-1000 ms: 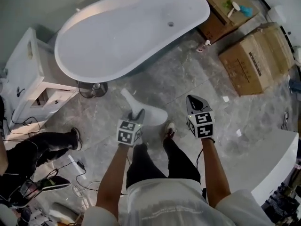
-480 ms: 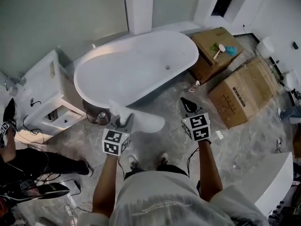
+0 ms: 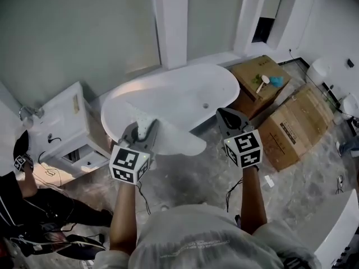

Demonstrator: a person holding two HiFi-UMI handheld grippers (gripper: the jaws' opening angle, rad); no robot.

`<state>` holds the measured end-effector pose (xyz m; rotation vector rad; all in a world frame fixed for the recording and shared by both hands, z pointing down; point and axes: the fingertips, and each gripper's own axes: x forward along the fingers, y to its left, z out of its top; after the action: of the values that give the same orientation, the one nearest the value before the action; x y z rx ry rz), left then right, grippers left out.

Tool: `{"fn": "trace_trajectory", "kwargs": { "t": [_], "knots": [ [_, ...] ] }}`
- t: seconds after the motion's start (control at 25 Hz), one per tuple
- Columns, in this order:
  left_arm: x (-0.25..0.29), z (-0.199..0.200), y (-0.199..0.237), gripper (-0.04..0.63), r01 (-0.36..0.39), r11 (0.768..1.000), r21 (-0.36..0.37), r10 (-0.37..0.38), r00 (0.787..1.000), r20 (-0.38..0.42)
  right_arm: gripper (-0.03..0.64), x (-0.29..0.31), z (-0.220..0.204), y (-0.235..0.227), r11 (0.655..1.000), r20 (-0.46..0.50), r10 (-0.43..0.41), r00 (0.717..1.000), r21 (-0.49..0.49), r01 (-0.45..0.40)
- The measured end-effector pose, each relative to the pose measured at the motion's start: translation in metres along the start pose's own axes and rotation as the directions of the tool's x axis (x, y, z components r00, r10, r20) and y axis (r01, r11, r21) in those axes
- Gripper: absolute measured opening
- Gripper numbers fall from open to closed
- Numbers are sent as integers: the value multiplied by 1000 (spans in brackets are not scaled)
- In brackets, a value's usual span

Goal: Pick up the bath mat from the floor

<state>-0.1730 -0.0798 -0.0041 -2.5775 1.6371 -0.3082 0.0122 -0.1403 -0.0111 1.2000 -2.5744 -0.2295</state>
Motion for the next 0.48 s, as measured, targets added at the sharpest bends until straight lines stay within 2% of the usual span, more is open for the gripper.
{"fn": "trace_trajectory", "kwargs": {
  "t": [0.2, 0.48],
  "knots": [
    [-6, 38, 22, 34, -13, 997, 74, 9, 999, 53, 14, 8, 45, 5, 1000, 83, 17, 996, -27, -15],
    [-16, 59, 43, 34, -45, 994, 98, 36, 996, 86, 14, 19, 69, 20, 998, 101, 35, 994, -61, -29]
  ]
}}
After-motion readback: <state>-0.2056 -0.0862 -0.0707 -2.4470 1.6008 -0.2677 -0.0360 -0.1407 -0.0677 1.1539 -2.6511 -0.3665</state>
